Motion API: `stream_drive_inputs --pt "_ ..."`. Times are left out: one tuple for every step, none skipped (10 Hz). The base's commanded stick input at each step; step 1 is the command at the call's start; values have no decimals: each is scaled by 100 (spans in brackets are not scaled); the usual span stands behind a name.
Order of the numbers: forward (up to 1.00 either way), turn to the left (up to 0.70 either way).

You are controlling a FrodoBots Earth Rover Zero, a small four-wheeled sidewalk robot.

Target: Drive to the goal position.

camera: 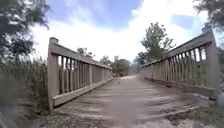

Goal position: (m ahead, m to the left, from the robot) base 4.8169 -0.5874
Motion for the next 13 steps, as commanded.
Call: stream_drive_inputs --pt "45 0" --pt "45 0" --pt "45 0" --pt "45 0" --pt "45 0" --pt "45 0" --pt "45 0" --pt "45 0" --pt "45 0" --pt "45 0" --pt "45 0" --pt "45 0" --pt "45 0"
